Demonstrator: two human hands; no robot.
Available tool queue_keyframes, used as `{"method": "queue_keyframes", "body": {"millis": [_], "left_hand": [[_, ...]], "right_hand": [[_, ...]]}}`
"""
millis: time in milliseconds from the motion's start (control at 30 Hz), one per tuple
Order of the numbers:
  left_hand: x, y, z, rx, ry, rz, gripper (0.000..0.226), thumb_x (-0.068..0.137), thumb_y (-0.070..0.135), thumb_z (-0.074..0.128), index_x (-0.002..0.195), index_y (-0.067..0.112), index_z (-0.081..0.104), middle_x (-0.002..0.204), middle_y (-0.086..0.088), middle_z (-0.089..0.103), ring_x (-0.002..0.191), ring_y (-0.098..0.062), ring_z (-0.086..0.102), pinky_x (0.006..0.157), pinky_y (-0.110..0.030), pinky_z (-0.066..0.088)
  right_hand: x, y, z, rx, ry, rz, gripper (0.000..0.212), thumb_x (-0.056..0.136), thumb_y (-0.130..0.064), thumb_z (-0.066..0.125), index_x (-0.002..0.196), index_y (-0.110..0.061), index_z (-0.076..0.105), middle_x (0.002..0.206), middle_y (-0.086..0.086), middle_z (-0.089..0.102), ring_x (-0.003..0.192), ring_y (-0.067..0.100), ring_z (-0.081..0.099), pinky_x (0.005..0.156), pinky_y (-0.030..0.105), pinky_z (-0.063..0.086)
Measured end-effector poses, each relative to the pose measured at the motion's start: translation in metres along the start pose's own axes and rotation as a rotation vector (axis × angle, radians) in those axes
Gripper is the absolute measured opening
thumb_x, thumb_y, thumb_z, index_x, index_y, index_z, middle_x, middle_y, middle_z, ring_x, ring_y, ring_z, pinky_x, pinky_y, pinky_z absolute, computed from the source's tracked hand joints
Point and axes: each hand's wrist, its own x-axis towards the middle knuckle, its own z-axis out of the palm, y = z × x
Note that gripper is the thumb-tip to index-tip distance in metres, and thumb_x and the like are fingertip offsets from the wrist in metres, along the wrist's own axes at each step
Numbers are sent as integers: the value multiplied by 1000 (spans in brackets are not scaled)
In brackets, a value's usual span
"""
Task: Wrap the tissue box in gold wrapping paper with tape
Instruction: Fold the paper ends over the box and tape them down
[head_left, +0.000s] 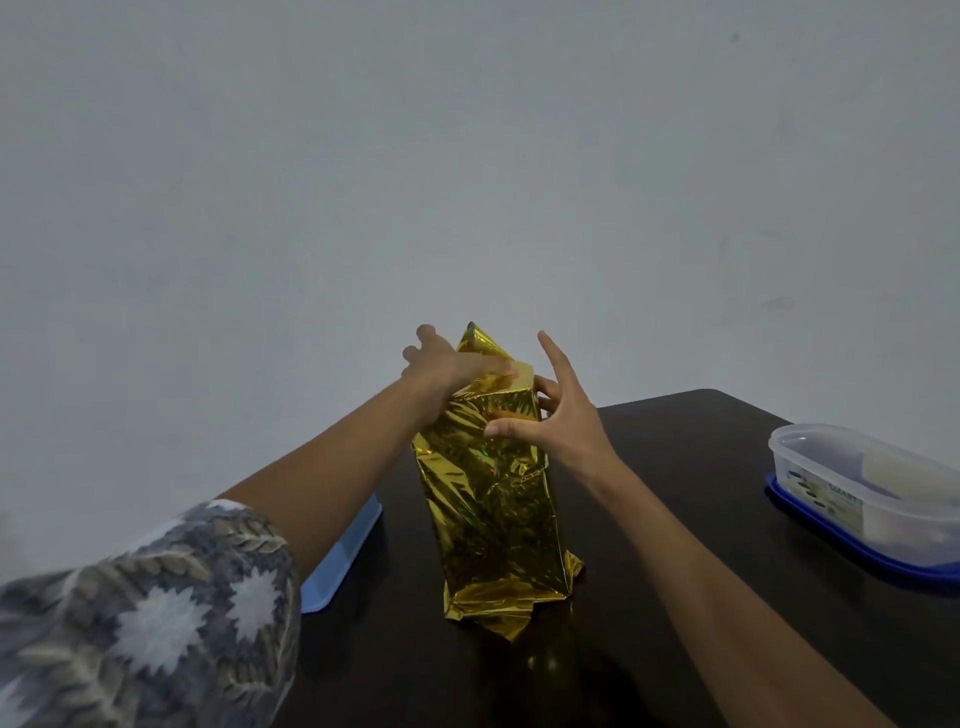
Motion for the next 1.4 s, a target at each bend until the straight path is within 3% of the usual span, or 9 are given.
{"method": "queue_keyframes", "body": {"millis": [267, 367, 467, 733, 900, 1067, 1167, 1300, 1400], "left_hand": [[2, 7, -12, -45, -177, -124, 86, 83, 68, 47, 143, 9, 31, 144, -13, 40, 127, -35, 44, 97, -45, 42], [10, -27, -50, -391, -307, -127, 46, 99, 41, 40, 133, 12, 49, 124, -5, 60, 98, -19, 61, 80, -41, 50], [7, -71, -59, -513, -371, -77, 29, 96, 12, 50, 123, 13, 59, 97, -1, 68, 73, -7, 68, 62, -23, 57], [-21, -101, -20, -561, -544, 150, 113, 34, 65, 86, 132, 33, 42, 126, 9, 58, 126, -13, 47, 103, -53, 38], [-42, -90, 0, -532, -321, 227, 112, 44, 41, 88, 137, 36, 27, 130, 0, 51, 105, -9, 56, 66, -19, 53], [-53, -86, 25, -388, 81, 156, 128, 38, 80, 72, 140, 42, 6, 144, 0, 35, 131, -24, 39, 105, -51, 38], [-54, -76, 27, -346, 93, 117, 125, 41, 87, 61, 141, 42, 1, 147, -4, 28, 134, -31, 34, 106, -58, 33], [-56, -70, 2, -272, 103, 256, 103, 50, 67, 75, 139, 34, 34, 141, -2, 41, 129, -21, 41, 104, -53, 38], [-51, -53, -27, -246, -2, 451, 30, 62, 43, 81, 88, 29, 74, 95, 7, 72, 98, -13, 64, 95, -49, 47]], "right_hand": [[0, -2, -5, 10, -49, 12, 120, 51, -36, 83, 148, -38, 12, 148, 11, 37, 137, 25, 35, 107, 39, 35], [2, -1, -12, 85, -112, 31, 113, 64, -27, 82, 150, -34, 9, 151, -1, 32, 139, 18, 29, 105, 29, 30], [2, 0, -17, 87, -199, 70, 138, 35, -70, 79, 149, -38, 8, 141, -17, 29, 131, 8, 28, 102, 24, 31], [6, 21, -4, 87, -60, 411, 70, 89, -38, 58, 146, -16, 23, 138, 12, 45, 128, 27, 42, 105, 46, 30], [3, 20, -2, 133, 50, 381, 23, 97, -24, 48, 103, -7, 63, 81, 2, 62, 73, 13, 56, 79, 33, 42], [-7, 0, -3, 141, -58, 125, 87, 68, -85, 37, 125, -20, 50, 115, -7, 56, 107, 13, 55, 91, 36, 45], [-11, 1, -2, 138, -183, 100, 100, 55, -78, 66, 132, -20, 37, 114, -5, 56, 106, 12, 57, 82, 27, 52], [-11, 8, -8, 132, -125, 61, 77, 64, -30, 83, 129, -18, 43, 116, 0, 61, 102, 7, 62, 80, 21, 53], [-10, 9, -9, 120, -150, 45, 76, 61, -30, 82, 127, -20, 46, 113, -3, 62, 100, 6, 62, 81, 25, 53]]}}
